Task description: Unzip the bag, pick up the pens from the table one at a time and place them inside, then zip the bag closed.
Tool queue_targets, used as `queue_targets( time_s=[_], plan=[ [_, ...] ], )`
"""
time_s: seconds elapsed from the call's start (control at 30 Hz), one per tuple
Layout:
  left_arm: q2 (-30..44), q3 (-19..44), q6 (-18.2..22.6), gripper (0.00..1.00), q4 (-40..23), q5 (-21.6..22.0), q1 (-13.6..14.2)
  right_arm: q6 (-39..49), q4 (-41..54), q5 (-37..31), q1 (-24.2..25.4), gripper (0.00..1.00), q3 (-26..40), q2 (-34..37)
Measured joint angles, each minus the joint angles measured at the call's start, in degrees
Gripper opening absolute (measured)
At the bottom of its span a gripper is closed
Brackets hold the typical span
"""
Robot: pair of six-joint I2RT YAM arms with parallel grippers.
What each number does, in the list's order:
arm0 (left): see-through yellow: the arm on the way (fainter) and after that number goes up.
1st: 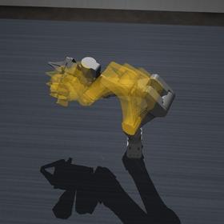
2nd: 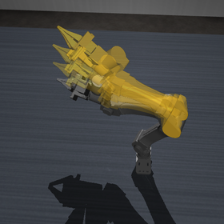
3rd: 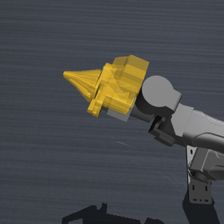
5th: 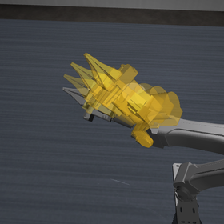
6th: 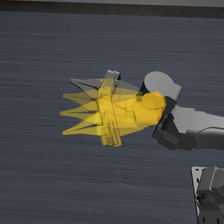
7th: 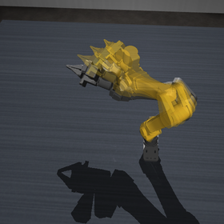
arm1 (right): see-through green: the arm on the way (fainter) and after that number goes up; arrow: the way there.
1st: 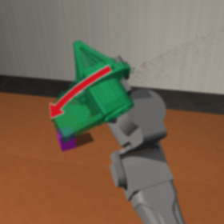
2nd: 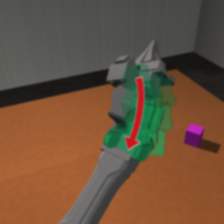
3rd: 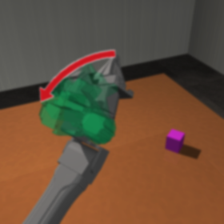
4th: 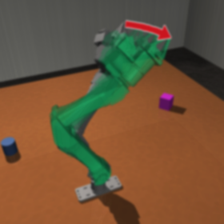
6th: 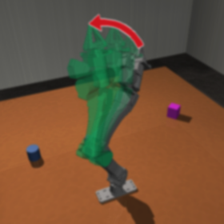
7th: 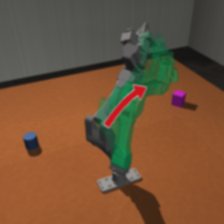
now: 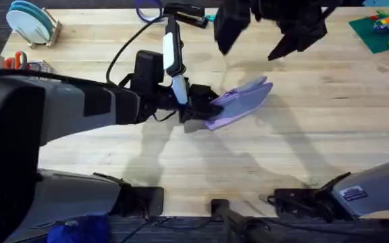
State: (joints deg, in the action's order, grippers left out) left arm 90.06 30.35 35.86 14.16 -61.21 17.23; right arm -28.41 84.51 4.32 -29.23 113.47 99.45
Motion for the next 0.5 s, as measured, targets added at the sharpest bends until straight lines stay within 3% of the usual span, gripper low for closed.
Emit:
queue_targets(
  time_s=[0.5],
  plan=[
    [0.0,0.0,0.0,0.043,0.0,0.0,0.0,26.0,3.1,0.0,0.9,0.995,0.0,9.7]
  ],
)
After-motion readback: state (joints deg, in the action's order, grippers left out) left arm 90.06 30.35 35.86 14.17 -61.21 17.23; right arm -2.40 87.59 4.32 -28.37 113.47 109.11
